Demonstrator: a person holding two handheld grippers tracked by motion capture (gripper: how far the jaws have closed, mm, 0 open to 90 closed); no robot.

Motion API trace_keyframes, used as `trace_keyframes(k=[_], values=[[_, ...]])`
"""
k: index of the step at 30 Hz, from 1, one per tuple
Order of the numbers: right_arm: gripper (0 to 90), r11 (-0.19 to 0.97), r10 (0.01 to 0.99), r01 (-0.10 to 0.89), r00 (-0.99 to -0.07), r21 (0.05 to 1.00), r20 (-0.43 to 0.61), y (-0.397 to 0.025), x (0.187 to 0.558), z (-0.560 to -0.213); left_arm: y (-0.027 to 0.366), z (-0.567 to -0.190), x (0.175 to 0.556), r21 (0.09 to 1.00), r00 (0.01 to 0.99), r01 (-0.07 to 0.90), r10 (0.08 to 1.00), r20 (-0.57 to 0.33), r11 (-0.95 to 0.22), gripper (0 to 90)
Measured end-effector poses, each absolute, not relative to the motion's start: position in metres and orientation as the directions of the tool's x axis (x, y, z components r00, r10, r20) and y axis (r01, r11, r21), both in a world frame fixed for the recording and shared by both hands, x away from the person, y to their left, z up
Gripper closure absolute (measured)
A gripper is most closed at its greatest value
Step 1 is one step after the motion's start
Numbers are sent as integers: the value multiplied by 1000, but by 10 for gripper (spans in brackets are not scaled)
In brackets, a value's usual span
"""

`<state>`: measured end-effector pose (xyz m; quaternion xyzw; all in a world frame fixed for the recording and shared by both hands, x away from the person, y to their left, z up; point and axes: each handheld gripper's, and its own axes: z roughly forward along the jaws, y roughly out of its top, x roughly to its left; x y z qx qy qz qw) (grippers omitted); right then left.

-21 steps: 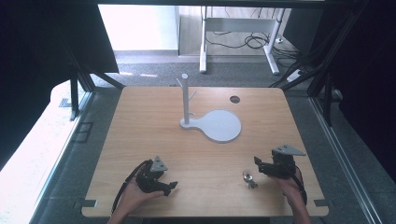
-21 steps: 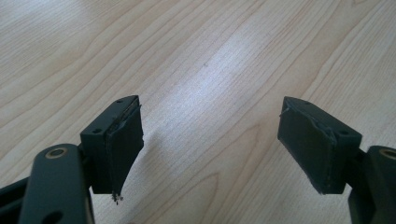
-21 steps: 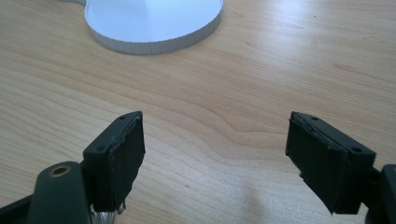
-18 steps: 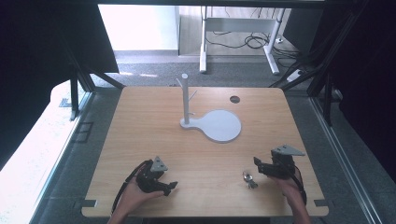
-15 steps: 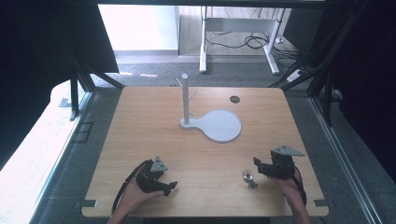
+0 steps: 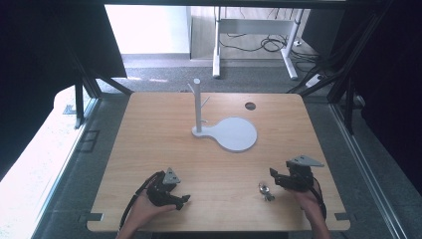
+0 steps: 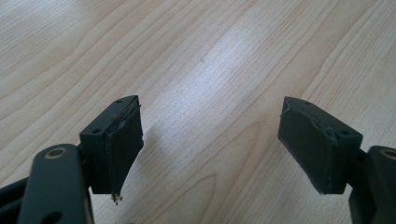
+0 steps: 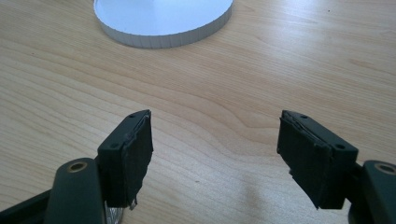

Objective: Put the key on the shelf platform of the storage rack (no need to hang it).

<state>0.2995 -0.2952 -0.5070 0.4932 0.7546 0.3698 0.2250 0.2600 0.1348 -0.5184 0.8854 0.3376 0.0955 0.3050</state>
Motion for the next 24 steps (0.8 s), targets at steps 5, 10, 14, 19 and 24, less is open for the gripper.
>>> trace_keyframes(k=[5, 10, 14, 19, 24], values=[[288, 249, 906, 582, -423, 774, 27, -293, 300, -509, 136, -518, 261, 603, 753, 541, 657, -37, -586, 221], [304, 267, 896, 589, -443, 763, 29, -290, 300, -512, 135, -518, 260, 602, 754, 541, 656, -36, -588, 221], [329, 269, 889, 588, -456, 763, 38, -288, 299, -510, 135, -517, 260, 604, 752, 541, 658, -36, -585, 221], [336, 271, 887, 587, -460, 763, 39, -286, 298, -508, 136, -517, 260, 603, 752, 541, 658, -34, -587, 221], [333, 280, 885, 587, -464, 760, 33, -285, 298, -509, 134, -518, 260, 602, 755, 539, 655, -34, -589, 220]])
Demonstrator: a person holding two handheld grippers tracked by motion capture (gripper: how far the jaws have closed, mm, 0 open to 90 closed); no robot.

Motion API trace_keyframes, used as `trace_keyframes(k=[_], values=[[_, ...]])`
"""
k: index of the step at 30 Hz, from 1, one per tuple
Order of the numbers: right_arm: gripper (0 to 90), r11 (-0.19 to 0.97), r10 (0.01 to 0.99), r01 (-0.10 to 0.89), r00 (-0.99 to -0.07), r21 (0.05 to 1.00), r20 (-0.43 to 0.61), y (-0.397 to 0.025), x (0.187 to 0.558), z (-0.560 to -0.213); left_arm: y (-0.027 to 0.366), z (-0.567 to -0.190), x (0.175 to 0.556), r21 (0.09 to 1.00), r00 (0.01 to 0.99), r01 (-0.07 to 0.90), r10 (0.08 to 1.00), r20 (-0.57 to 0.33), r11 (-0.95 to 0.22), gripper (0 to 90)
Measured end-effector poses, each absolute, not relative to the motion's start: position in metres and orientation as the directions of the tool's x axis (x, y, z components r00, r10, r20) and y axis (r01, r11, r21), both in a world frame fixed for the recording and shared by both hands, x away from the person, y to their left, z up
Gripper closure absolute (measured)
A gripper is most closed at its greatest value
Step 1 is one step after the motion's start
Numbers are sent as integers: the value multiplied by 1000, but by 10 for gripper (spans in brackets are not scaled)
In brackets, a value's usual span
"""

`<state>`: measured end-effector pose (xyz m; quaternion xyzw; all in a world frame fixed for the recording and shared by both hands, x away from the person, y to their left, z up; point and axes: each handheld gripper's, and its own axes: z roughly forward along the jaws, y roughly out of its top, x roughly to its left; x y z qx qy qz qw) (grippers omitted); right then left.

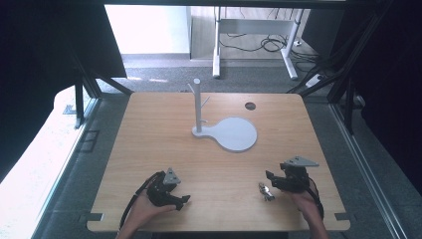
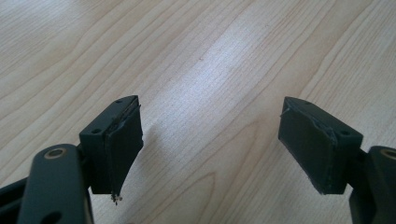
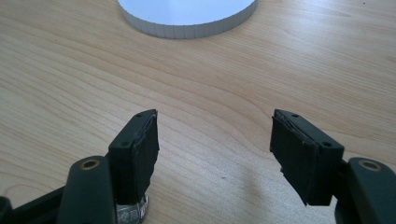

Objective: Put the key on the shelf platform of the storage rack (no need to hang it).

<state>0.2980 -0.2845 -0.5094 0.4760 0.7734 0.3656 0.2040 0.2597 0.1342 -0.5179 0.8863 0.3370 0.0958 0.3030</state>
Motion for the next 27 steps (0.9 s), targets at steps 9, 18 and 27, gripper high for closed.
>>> trace_keyframes(k=[9, 18, 27], values=[[337, 288, 878, 589, -477, 755, 37, -281, 298, -510, 134, -519, 260, 600, 754, 540, 656, -35, -590, 220], [343, 298, 868, 579, -496, 759, 38, -278, 295, -506, 133, -519, 260, 600, 755, 539, 654, -34, -591, 217], [340, 346, 841, 573, -540, 743, 25, -266, 293, -506, 133, -519, 260, 603, 753, 541, 658, -36, -587, 214]])
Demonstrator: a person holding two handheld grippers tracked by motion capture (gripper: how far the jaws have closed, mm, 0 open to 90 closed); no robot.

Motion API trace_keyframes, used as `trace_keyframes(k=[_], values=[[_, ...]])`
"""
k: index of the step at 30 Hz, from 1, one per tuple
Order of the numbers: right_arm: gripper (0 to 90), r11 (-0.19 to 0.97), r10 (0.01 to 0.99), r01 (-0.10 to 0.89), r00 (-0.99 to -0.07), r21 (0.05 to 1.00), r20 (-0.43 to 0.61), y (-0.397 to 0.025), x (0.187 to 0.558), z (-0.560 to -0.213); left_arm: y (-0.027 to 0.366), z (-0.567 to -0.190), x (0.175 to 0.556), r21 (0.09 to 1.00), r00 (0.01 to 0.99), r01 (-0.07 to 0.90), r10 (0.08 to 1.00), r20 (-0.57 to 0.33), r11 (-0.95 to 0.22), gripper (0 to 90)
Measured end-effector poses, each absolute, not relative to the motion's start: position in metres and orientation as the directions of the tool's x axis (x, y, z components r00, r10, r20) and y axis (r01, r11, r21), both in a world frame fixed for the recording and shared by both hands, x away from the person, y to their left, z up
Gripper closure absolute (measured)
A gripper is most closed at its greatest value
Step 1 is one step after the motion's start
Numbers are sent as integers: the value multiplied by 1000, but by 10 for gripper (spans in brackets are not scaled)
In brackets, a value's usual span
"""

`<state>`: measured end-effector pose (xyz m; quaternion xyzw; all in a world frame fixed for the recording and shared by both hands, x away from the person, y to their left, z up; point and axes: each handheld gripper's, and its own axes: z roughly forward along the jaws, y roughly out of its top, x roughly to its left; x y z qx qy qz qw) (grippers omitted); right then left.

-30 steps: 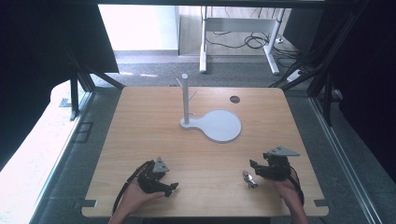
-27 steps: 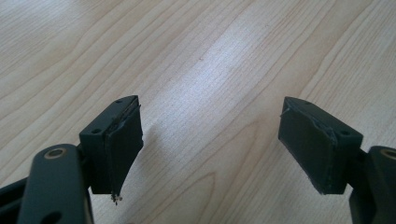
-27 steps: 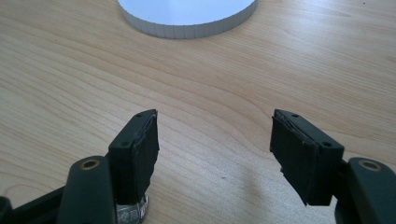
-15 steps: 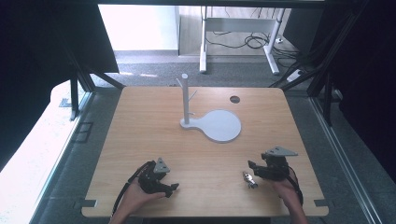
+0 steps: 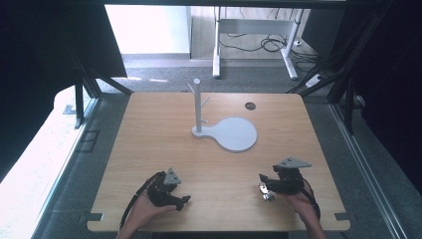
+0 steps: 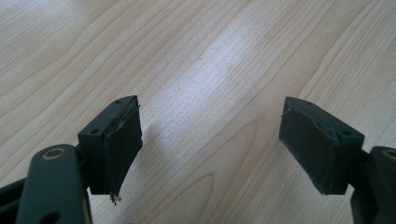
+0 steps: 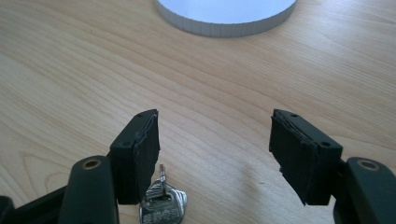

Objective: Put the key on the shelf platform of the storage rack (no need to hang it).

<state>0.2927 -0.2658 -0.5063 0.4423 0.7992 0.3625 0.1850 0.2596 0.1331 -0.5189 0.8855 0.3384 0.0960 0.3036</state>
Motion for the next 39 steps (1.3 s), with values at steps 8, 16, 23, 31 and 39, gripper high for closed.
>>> trace_keyframes(k=[8, 16, 23, 31, 39], values=[[337, 365, 824, 563, -567, 742, 25, -261, 291, -506, 132, -520, 260, 594, 756, 541, 654, -33, -595, 212], [337, 383, 810, 550, -586, 742, 16, -256, 287, -503, 132, -521, 260, 591, 756, 542, 653, -33, -597, 212], [332, 397, 801, 549, -598, 736, 14, -251, 286, -503, 131, -522, 260, 585, 761, 541, 648, -34, -604, 211], [334, 400, 798, 549, -603, 734, 15, -250, 285, -501, 130, -523, 260, 580, 763, 541, 646, -34, -609, 210], [345, 414, 780, 520, -626, 747, 3, -242, 279, -488, 128, -525, 260, 575, 760, 546, 649, -33, -610, 210]])
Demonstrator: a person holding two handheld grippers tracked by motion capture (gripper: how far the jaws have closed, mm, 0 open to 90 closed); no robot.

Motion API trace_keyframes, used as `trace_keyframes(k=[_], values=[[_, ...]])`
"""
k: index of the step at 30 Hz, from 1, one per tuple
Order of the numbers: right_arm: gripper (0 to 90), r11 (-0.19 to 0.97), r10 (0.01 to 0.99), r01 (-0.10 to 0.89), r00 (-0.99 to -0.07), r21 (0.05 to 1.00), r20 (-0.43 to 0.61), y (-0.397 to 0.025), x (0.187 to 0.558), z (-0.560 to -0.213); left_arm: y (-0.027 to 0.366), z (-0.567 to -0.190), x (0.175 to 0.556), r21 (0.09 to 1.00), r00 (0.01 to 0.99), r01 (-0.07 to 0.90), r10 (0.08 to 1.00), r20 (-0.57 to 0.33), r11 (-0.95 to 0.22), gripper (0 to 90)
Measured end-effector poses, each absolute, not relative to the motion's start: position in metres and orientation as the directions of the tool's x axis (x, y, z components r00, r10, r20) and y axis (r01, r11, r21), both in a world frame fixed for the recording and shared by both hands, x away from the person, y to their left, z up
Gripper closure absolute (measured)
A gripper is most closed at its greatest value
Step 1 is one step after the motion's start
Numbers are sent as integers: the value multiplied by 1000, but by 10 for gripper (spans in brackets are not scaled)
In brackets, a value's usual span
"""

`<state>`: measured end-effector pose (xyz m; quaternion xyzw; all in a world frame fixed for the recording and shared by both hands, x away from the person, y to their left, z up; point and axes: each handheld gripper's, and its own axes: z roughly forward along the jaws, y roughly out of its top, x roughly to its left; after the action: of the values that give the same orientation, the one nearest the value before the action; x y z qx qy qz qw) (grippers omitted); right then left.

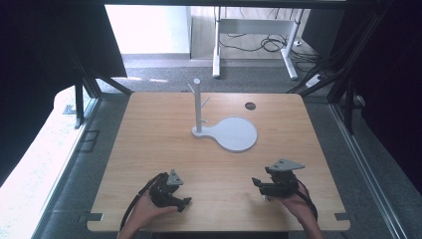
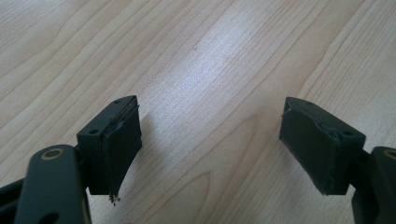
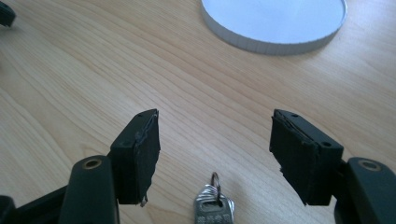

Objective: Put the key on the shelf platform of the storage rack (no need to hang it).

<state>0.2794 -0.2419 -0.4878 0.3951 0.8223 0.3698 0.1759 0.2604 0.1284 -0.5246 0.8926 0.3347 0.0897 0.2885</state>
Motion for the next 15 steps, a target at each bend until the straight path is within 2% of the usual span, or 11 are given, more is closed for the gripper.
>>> trace_keyframes(k=[15], values=[[347, 454, 744, 495, -668, 741, -10, -225, 278, -481, 132, -522, 261, 581, 752, 552, 658, -37, -598, 210]])
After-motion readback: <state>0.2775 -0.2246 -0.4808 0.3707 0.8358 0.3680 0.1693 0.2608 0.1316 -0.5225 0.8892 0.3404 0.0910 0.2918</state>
